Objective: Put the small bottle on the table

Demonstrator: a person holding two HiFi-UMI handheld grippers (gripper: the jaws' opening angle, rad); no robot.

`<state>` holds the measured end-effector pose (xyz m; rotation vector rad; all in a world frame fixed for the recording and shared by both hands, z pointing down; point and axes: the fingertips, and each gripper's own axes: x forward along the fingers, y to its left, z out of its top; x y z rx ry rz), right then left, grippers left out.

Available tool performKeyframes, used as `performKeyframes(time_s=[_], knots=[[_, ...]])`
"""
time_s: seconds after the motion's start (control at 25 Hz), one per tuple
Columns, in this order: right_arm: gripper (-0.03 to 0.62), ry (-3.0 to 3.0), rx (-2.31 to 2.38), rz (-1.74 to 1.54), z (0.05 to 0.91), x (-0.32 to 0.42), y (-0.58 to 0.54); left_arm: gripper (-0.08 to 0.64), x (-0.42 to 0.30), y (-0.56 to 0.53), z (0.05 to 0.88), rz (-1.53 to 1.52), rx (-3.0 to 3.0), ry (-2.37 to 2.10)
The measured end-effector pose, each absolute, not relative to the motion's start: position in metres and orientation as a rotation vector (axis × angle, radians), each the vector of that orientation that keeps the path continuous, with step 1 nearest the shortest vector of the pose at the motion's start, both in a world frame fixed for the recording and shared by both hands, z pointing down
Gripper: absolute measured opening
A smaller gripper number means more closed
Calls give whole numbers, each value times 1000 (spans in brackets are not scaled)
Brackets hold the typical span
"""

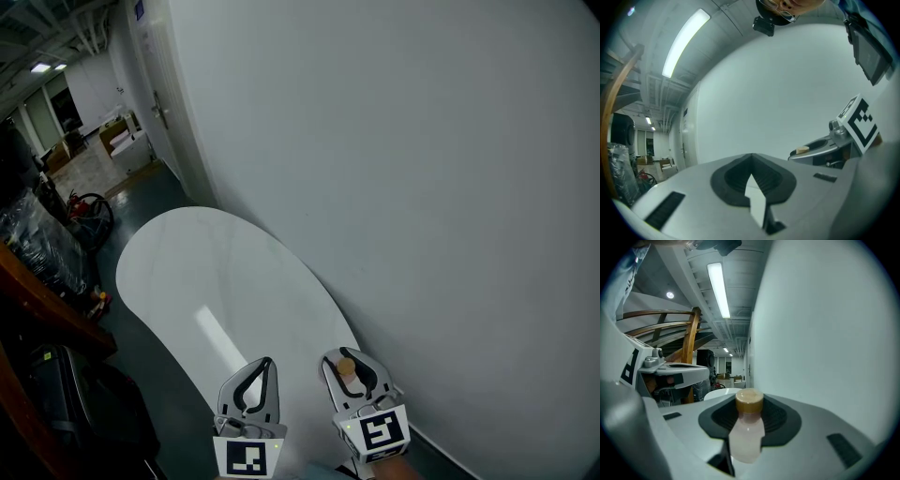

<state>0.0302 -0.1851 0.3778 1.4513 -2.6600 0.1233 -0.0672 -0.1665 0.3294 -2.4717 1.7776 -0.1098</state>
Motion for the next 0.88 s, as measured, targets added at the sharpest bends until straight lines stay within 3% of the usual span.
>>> performKeyframes(time_s=[0.88], knots=[[118,-2516,1471,196,427,38,-192,0,-71,-182,373,-343,-2615,1720]])
